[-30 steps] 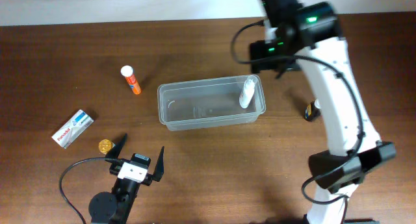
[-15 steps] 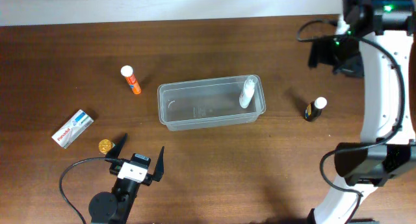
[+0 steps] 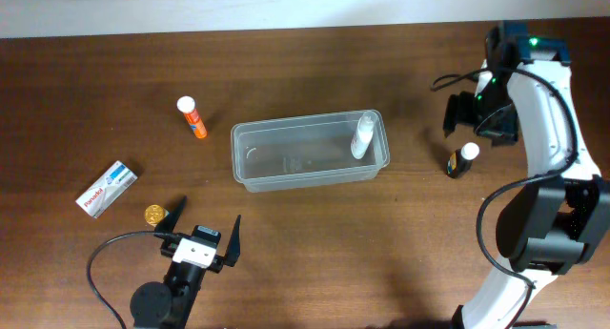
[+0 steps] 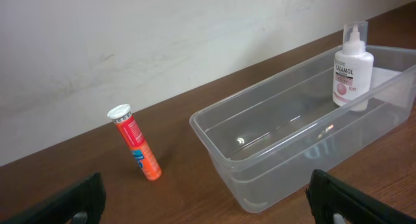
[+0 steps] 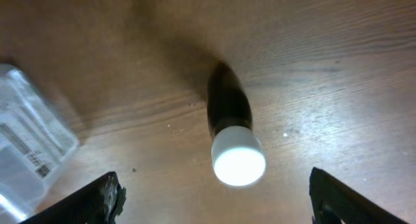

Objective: Pack container
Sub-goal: 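Move right gripper to the dark brown bottle and grasp it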

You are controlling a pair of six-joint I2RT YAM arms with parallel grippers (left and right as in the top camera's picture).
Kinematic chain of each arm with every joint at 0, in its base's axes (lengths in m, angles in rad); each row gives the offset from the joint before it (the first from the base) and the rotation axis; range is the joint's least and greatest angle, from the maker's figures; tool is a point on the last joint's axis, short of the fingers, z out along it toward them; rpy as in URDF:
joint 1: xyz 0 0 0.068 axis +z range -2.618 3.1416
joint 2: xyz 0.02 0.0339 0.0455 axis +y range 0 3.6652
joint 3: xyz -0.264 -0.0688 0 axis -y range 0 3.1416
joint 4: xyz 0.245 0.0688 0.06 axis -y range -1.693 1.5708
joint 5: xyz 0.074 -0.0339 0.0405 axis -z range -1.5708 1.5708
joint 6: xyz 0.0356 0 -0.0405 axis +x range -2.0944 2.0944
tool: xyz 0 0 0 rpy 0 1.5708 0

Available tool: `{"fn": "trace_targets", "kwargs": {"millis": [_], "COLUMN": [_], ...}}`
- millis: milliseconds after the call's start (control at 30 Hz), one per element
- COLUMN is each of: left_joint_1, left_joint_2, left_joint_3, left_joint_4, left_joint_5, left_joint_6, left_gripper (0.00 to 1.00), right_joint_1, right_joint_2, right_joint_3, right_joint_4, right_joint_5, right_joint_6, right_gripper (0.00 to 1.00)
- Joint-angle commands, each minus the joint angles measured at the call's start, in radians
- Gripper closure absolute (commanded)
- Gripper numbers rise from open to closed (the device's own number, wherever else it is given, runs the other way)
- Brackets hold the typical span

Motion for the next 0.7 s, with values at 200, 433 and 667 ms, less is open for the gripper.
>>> {"fn": "trace_targets", "kwargs": {"millis": [200, 433, 667], "left_joint_1": [0.006, 0.006, 0.006], "left_joint_2": [-0.007, -0.007, -0.007], "left_joint_3": [-0.007, -0.007, -0.007], "left_joint_4": [0.000, 0.000, 0.000], "left_joint_5": [-0.004, -0.004, -0.004], "left_joint_6": [-0.010, -0.010, -0.010], "left_gripper": [0.01, 0.01, 0.01], "right_joint_1": [-0.006, -0.006, -0.006], "right_joint_2": [-0.003, -0.003, -0.003], "right_joint_3": [-0.213, -0.290, -0.290], "right_joint_4": [0.179, 0.262, 0.275], "right_joint_5": [-0.028, -0.027, -0.027], "right_joint_6": [-0.048, -0.048, -0.051], "right_gripper": [0.22, 0.46, 0.71]}}
